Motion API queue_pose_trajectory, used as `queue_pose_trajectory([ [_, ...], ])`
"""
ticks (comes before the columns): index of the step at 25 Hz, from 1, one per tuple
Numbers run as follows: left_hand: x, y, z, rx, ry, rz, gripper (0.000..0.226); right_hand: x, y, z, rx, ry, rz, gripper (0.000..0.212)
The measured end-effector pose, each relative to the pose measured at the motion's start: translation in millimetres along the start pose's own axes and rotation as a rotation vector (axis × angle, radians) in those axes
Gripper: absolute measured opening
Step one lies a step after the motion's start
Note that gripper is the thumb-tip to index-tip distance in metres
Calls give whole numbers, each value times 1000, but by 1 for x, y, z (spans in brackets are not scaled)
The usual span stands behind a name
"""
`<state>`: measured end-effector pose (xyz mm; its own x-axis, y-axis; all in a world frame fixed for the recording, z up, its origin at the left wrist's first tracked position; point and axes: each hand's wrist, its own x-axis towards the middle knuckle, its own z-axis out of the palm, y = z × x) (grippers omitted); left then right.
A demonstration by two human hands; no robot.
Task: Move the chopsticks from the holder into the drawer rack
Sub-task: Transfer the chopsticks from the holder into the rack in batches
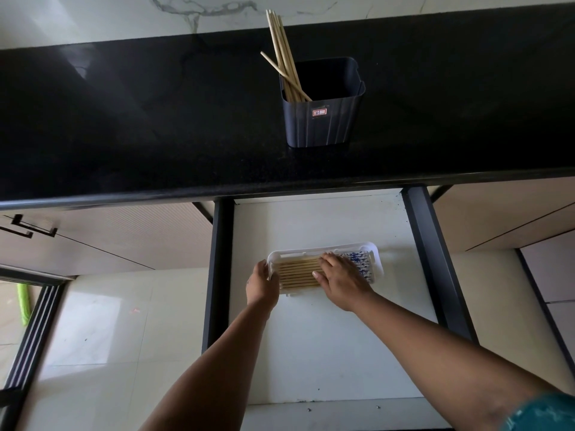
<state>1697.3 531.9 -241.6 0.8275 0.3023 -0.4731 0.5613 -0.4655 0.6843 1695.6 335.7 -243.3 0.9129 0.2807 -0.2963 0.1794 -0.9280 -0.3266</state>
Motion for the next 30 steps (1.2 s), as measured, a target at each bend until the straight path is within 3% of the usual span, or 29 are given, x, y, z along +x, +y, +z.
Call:
queue_pose_trajectory([
  [7,-14,17,-11,229,59,66,55,-8,-10,-31,-86,190,13,32],
  [10,-25,46,-16,303,150,213,54,-7,-24,-58,-87,299,9,24],
  [18,-37,190,-60,100,208,653,42,26,-76,-189,-59,596,-45,16],
  [20,-32,225,-78,32,171,730,29,40,-86,-228,-73,625,-29,21],
  [23,-23,267,-105,-90,73,771,30,66,-97,-280,25,667,-1,25],
  [27,4,305,-129,-117,124,755,32,111,-93,-332,388,554,116,16],
  [30,28,312,-129,-224,116,614,31,149,-78,-349,303,390,199,21],
])
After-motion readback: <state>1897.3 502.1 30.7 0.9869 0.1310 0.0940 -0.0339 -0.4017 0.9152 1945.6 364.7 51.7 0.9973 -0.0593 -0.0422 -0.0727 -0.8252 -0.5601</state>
